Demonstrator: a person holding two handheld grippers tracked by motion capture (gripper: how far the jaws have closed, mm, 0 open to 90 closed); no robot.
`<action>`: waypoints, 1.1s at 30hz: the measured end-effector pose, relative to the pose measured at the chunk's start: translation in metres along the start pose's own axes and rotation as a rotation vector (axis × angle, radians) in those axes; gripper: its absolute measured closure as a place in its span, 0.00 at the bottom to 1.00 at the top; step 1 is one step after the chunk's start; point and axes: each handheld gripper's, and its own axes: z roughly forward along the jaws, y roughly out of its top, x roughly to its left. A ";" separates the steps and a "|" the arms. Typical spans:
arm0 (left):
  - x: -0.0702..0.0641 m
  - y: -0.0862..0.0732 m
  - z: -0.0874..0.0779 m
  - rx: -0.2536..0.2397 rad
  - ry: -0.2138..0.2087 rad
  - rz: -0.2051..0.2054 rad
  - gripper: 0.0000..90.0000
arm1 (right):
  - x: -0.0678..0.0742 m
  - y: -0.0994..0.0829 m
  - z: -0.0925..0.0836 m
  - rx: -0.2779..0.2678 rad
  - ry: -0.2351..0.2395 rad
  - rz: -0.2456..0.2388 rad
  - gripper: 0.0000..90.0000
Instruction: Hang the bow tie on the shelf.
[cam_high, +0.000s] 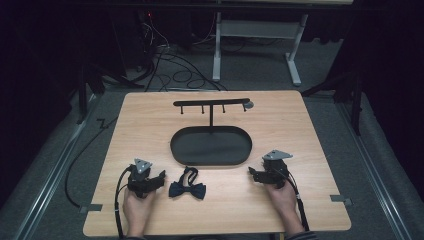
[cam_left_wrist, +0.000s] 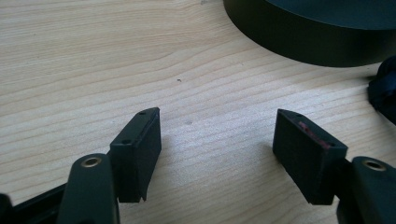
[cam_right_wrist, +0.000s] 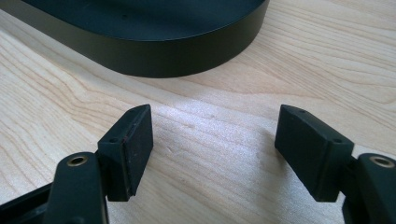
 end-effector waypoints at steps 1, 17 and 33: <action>0.000 0.000 0.000 0.000 0.001 0.000 0.36 | 0.000 0.000 0.000 0.000 0.000 0.000 0.33; 0.000 0.000 0.000 0.002 0.002 0.004 0.35 | 0.000 0.000 0.000 0.001 0.000 -0.001 0.33; 0.000 -0.001 -0.001 -0.001 0.001 0.002 0.37 | 0.000 0.000 0.000 0.001 0.001 -0.005 0.32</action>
